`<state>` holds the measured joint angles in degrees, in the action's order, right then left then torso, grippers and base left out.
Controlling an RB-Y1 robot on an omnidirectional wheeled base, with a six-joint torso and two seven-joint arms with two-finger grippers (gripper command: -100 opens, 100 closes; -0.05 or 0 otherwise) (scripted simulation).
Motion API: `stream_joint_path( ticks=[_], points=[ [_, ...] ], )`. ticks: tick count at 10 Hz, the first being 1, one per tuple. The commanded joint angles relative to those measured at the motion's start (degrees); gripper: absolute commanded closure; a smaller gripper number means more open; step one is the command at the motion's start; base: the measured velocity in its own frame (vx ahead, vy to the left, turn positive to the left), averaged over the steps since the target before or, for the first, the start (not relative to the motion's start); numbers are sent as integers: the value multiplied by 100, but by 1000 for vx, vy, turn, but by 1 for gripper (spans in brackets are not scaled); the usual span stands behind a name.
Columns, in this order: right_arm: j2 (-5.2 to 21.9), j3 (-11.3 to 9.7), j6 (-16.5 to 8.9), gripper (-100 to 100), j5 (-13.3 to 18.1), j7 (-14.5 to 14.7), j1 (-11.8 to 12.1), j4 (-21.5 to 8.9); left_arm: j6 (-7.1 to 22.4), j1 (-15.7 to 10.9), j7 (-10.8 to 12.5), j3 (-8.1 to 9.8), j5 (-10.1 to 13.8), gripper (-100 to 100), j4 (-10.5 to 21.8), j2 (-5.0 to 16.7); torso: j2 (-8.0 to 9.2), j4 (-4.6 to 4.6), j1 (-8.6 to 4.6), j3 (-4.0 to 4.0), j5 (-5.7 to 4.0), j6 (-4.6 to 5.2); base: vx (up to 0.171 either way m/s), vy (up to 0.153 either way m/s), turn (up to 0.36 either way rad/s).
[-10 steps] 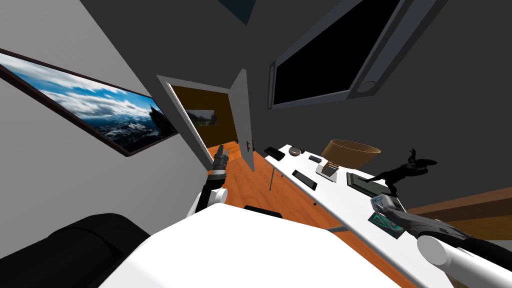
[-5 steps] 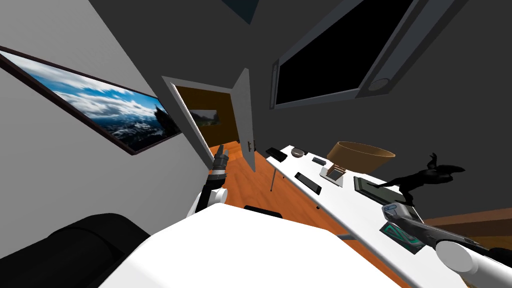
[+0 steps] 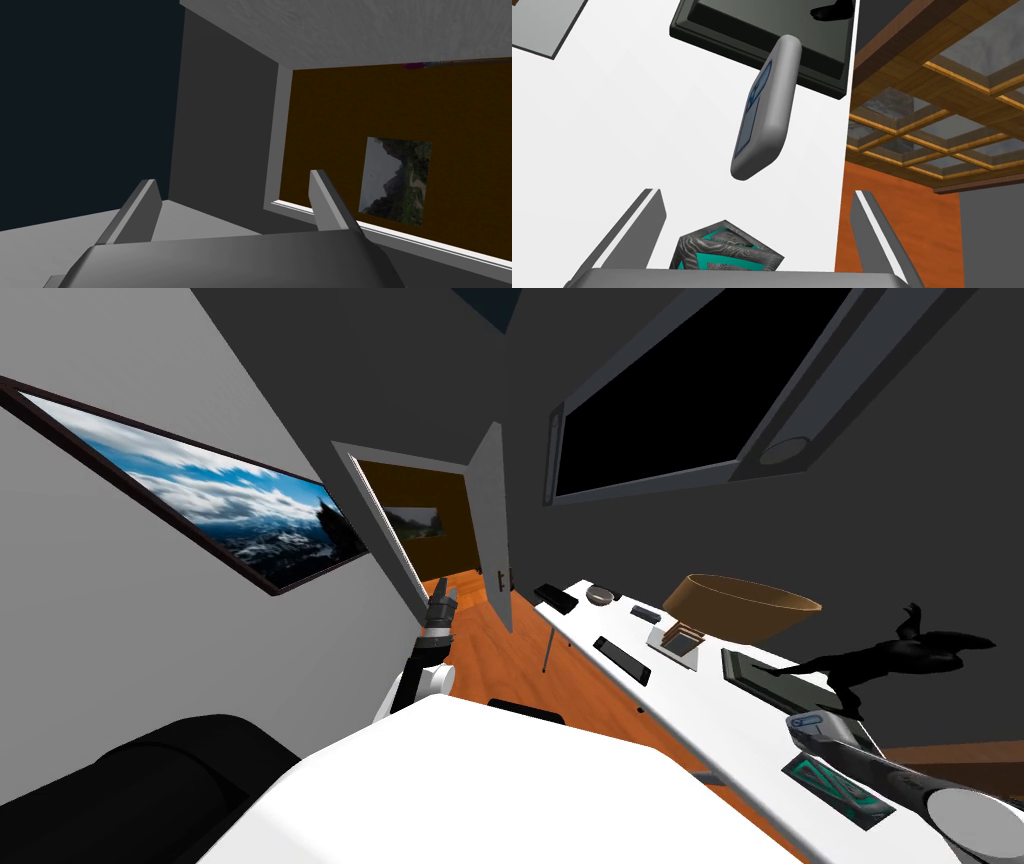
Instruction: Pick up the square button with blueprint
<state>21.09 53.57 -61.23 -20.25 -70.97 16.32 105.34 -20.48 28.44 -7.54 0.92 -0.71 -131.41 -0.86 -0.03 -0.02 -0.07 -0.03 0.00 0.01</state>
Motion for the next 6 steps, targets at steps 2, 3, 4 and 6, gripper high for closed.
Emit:
stream_joint_path(
  ticks=[2, 3, 4, 6],
  points=[
    [38, 80, -327, -100, -50, -124, -4, -21, 0, 0, 0, 0, 0, 0, 0, 0, 0, 0, 0, 0, -1, 1, 19, -12, 21],
    [166, 230, -542, -100, -160, -315, -42, -147, 0, 0, 0, 0, 0, 0, 0, 0, 4, 0, 2, 2, 0, 2, 19, -15, 88],
    [166, 230, -673, -100, -160, -315, -42, -147, 0, 0, 0, 0, 0, 0, 0, 0, 2, 1, -1, 1, 0, 0, 20, -18, 54],
    [294, 371, -1003, -100, -267, -494, -79, -271, 0, 0, 0, 0, 0, 0, 0, 0, 1, 0, -5, 1, -1, 0, 20, -26, 60]
  ],
)
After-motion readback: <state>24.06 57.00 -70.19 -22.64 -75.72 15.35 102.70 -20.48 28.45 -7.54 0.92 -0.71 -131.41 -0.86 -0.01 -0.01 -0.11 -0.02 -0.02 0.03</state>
